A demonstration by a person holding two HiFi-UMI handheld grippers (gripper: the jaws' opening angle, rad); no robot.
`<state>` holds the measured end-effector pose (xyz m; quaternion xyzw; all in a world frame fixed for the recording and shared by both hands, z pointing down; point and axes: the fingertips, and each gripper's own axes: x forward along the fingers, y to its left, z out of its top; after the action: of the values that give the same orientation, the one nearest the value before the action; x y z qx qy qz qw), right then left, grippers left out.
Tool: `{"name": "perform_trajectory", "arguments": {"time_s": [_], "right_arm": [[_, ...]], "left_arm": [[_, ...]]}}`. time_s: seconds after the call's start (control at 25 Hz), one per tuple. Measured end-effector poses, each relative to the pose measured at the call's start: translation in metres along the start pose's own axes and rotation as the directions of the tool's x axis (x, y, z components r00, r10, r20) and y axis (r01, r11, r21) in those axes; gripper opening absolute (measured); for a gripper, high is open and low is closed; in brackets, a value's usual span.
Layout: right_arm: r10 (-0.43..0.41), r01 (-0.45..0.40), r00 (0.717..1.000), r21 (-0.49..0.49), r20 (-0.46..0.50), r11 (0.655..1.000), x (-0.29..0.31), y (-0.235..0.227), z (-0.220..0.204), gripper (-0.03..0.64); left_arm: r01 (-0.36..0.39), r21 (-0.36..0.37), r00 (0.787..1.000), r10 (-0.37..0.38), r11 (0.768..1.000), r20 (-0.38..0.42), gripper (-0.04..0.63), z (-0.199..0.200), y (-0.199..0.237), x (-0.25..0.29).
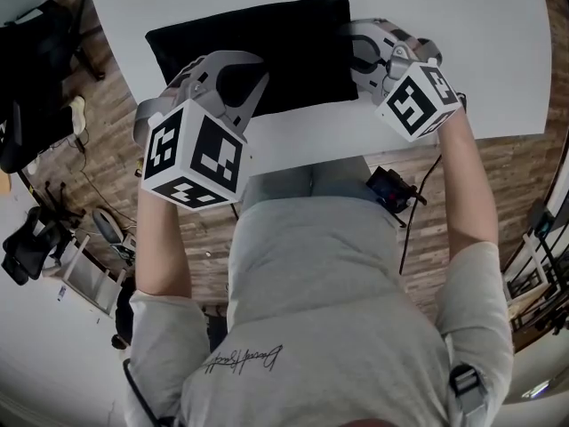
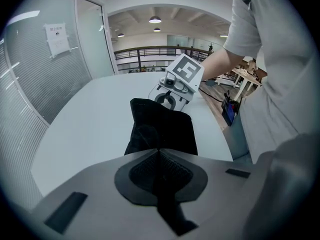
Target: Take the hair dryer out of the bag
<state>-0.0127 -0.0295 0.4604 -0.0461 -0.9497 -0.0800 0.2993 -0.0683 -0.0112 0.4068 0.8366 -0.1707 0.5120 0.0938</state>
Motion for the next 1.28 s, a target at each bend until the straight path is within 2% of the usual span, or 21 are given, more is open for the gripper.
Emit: {"name": "perform_trajectory", "arguments": {"time_s": [0.12,0.32,0.44,0.72,1.0,1.28], "right_arm": [[0.074,-0.074,0.996,-0.007,0.039,0.997,0.008,0.011,0.020,0.163],[0.172,-0.170,0.985,-0.055,0.027,0.984,0.029,0.024,0.038,0.236],[0.206,-0.205,0.979,-0.069,0.010,0.976,0.039,0.030,0.044,0.241],[0.229,-0.229,0.973,-0.089,-0.012,0.969,0.047,0.036,0.051,0.241],[0.207,-0.213,0.973,-0.052,-0.105,0.976,0.064,0.033,0.037,0.221],[0.232,-0.238,0.954,-0.011,-0.190,0.971,0.072,0.031,0.035,0.220]], "left_arm": [[0.001,0.009,1.000,-0.001,1.000,0.007,0.018,0.001,0.002,-0.004],[0.014,0.018,1.000,-0.014,1.000,0.012,0.018,0.003,-0.001,-0.004],[0.015,0.023,1.000,-0.015,1.000,0.007,0.018,0.002,-0.003,-0.003],[0.012,0.011,1.000,-0.012,1.000,0.002,0.018,-0.001,-0.005,-0.002],[0.007,-0.003,1.000,-0.007,1.000,0.008,0.018,-0.004,-0.004,-0.003],[-0.003,-0.014,1.000,0.003,1.000,0.003,0.018,-0.007,-0.001,-0.002]]}}
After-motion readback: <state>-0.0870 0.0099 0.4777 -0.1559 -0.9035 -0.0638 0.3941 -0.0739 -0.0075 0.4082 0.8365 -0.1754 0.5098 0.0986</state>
